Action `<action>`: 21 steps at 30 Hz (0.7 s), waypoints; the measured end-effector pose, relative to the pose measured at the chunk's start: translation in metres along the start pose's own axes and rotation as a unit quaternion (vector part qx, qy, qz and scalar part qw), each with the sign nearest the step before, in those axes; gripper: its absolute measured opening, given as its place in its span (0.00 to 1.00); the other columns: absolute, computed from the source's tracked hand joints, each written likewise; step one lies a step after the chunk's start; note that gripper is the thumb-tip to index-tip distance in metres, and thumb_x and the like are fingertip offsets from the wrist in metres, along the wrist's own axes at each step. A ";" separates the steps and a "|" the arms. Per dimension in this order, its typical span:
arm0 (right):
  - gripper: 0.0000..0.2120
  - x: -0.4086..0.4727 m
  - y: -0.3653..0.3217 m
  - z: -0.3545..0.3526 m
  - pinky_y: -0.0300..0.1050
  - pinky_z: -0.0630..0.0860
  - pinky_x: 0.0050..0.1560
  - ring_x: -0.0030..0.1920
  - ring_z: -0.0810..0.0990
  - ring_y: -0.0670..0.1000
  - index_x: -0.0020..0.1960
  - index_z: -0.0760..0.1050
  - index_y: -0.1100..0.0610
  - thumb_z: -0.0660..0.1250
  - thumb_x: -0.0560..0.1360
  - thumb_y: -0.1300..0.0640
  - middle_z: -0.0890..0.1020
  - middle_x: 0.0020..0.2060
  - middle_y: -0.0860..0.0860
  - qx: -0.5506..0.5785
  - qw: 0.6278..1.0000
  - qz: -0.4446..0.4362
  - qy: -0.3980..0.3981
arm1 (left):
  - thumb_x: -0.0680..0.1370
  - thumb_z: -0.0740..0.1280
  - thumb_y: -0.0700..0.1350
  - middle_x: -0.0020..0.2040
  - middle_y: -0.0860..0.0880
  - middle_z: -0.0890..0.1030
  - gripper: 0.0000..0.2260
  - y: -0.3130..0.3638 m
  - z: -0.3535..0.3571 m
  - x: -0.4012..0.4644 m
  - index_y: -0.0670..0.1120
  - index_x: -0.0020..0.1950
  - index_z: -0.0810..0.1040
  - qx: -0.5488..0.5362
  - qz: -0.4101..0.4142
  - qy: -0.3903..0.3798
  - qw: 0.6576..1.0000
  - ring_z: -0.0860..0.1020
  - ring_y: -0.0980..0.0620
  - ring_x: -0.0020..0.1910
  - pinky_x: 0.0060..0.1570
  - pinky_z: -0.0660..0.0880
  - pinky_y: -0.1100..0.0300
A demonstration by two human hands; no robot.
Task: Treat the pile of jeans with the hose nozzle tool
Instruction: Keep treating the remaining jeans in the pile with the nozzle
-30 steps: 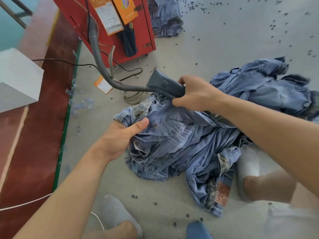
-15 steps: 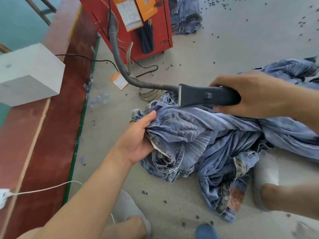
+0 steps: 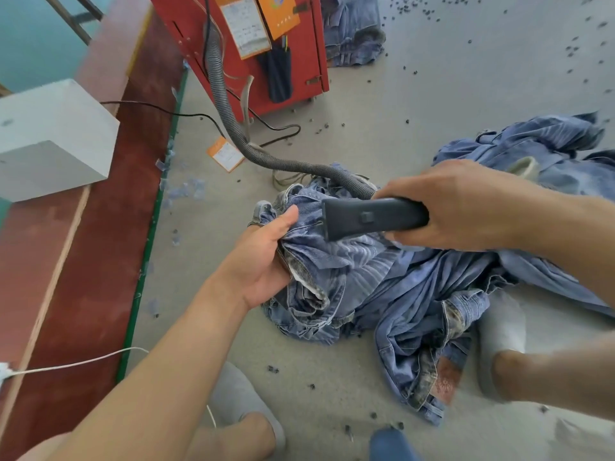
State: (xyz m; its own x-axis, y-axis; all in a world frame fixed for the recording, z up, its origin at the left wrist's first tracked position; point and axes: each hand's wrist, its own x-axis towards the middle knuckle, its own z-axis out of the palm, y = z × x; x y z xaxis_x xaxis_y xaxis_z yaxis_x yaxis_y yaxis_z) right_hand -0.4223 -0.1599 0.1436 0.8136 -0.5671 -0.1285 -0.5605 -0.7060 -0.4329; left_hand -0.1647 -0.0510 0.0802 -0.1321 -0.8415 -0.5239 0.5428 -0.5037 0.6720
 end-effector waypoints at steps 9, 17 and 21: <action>0.10 0.002 -0.016 -0.001 0.47 0.79 0.41 0.34 0.79 0.41 0.53 0.80 0.41 0.69 0.73 0.41 0.81 0.32 0.40 0.014 1.000 0.007 -0.007 | 0.87 0.59 0.49 0.68 0.36 0.79 0.19 -0.003 0.005 0.002 0.39 0.70 0.79 0.010 -0.006 0.010 1.000 0.79 0.37 0.66 0.57 0.81 0.46; 0.09 0.002 0.000 -0.025 0.38 0.75 0.37 0.37 0.79 0.42 0.51 0.81 0.44 0.72 0.72 0.44 0.81 0.33 0.41 0.008 0.998 0.043 0.053 | 0.86 0.58 0.52 0.71 0.38 0.78 0.22 -0.003 0.003 0.001 0.40 0.74 0.74 -0.012 -0.011 -0.012 1.000 0.78 0.38 0.69 0.61 0.80 0.44; 0.08 0.005 -0.010 -0.007 0.49 0.79 0.40 0.34 0.78 0.42 0.50 0.79 0.43 0.71 0.72 0.45 0.80 0.32 0.41 -0.037 0.999 0.035 -0.012 | 0.87 0.56 0.52 0.70 0.37 0.78 0.22 -0.006 0.007 0.002 0.39 0.73 0.77 -0.026 -0.014 -0.021 0.999 0.78 0.37 0.68 0.58 0.81 0.45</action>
State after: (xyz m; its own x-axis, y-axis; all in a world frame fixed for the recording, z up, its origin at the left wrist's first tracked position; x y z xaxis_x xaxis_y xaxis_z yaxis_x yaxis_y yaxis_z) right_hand -0.4137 -0.1584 0.1540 0.7746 -0.6069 -0.1779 -0.6256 -0.6943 -0.3558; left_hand -0.1741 -0.0509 0.0789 -0.1818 -0.8347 -0.5198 0.5808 -0.5177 0.6282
